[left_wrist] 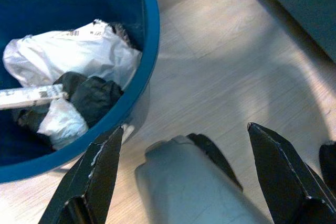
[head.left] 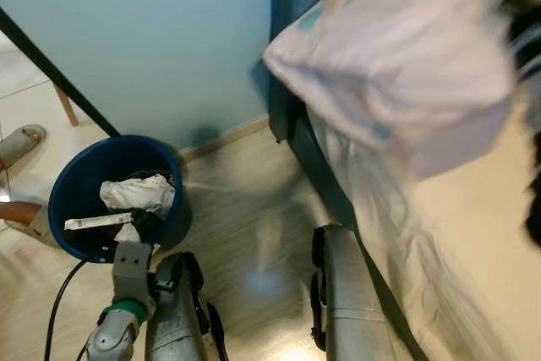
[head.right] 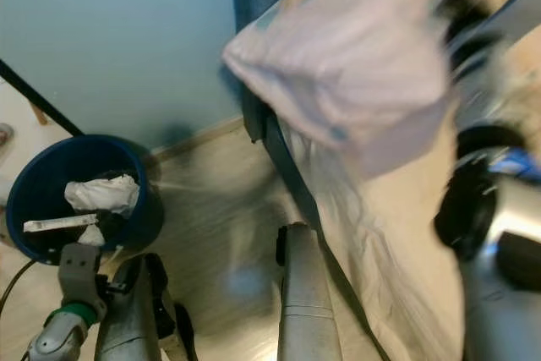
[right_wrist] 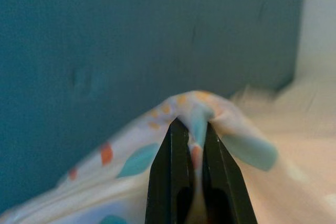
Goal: Clean up the room
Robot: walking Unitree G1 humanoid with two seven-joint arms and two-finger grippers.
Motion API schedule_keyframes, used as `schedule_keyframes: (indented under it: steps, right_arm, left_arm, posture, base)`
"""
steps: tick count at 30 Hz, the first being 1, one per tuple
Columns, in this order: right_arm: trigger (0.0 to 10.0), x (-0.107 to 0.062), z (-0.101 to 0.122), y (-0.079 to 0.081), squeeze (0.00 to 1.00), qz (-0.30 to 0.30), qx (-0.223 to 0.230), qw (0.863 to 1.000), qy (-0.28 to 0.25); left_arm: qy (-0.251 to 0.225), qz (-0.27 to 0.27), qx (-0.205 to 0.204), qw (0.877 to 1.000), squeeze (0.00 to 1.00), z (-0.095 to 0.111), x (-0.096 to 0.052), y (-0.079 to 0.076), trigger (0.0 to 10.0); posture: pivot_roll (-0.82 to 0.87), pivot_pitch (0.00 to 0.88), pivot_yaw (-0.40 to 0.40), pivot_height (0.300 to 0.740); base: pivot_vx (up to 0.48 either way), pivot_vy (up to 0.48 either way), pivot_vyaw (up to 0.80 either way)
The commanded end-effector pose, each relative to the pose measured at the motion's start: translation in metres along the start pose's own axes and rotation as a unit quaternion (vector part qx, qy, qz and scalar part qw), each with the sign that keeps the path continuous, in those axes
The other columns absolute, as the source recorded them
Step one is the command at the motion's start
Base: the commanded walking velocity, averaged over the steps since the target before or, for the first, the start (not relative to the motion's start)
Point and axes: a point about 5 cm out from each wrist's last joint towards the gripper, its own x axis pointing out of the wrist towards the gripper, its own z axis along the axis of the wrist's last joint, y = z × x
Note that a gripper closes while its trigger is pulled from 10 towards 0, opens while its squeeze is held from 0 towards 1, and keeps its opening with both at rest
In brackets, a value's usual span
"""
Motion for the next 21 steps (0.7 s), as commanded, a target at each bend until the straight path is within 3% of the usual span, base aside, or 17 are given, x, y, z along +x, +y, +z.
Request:
schedule_keyframes:
  steps: [1,2,3,5,8,11,12,14,15,16,17,21]
  right_arm:
    - [0.0,0.0,0.007,-0.008,0.0,-0.019,-0.018,1.0,-0.013]
    - [0.0,0.004,0.042,-0.022,0.0,-0.057,-0.037,0.995,-0.07]
    - [0.0,0.004,0.042,-0.022,0.0,-0.057,-0.037,0.995,-0.07]
    - [0.0,0.002,0.071,-0.037,0.0,-0.094,-0.058,0.987,-0.12]
    - [0.0,-0.001,0.086,-0.047,0.0,-0.116,-0.067,0.979,-0.151]
    - [0.0,-0.003,0.093,-0.05,0.0,-0.123,-0.074,0.976,-0.164]
    - [0.0,0.0,0.076,-0.044,0.0,-0.104,-0.076,0.983,-0.13]
    - [0.0,0.0,0.064,-0.039,0.0,-0.09,-0.077,0.987,-0.105]
    - [1.1,-0.001,0.034,-0.033,0.0,-0.07,-0.077,0.993,-0.05]
    - [10.0,-0.007,0.003,-0.029,0.0,-0.06,-0.083,0.995,0.009]
    - [10.0,-0.007,0.003,-0.029,0.0,-0.06,-0.083,0.995,0.009]
    - [10.0,-0.04,-0.083,-0.022,0.0,-0.053,-0.098,0.983,0.145]
  left_arm:
    - [0.026,0.003,-0.005,1.0,0.0,-0.014,-0.009,-0.001,10.0]
    - [0.023,0.004,-0.004,1.0,0.0,-0.014,-0.011,-0.001,10.0]
    - [0.023,0.004,-0.004,1.0,0.0,-0.014,-0.011,-0.001,10.0]
    - [0.022,0.005,-0.004,1.0,0.0,-0.015,-0.013,0.0,10.0]
    - [0.024,0.007,-0.003,1.0,0.0,-0.017,-0.016,0.001,10.0]
    - [0.026,0.01,-0.003,1.0,0.0,-0.018,-0.018,0.003,10.0]
    - [0.028,0.01,-0.002,1.0,0.0,-0.02,-0.019,0.003,10.0]
    - [0.03,0.009,-0.002,1.0,0.0,-0.021,-0.02,0.002,10.0]
    - [0.033,0.007,-0.003,0.999,0.0,-0.022,-0.02,0.001,10.0]
    - [0.036,0.005,-0.003,0.999,0.0,-0.022,-0.02,0.0,10.0]
    - [0.036,0.005,-0.003,0.999,0.0,-0.022,-0.02,0.0,10.0]
    - [0.037,0.0,0.0,0.999,0.0,-0.02,-0.014,-0.004,10.0]
  posture:
    - [-0.06,0.279,0.033,0.56]
    - [-0.05,0.28,0.034,0.56]
    - [-0.05,0.28,0.034,0.56]
    - [-0.04,0.281,0.035,0.56]
    - [-0.03,0.286,0.036,0.56]
    - [-0.03,0.288,0.038,0.56]
    - [-0.03,0.292,0.04,0.56]
    - [-0.03,0.292,0.04,0.56]
    - [-0.04,0.291,0.045,0.56]
    - [-0.04,0.29,0.046,0.56]
    - [-0.04,0.29,0.046,0.56]
    - [-0.05,0.281,0.05,0.56]
  base:
    - [0.0,0.0,0.0]
    - [0.0,0.0,0.0]
    - [0.0,0.0,0.0]
    - [0.0,0.0,0.0]
    - [0.0,0.0,0.0]
    - [0.0,0.0,0.0]
    - [0.0,0.0,0.0]
    - [0.0,0.0,0.0]
    - [0.0,0.0,0.0]
    - [0.0,0.0,0.0]
    - [0.0,0.0,0.0]
    - [0.0,0.0,0.0]
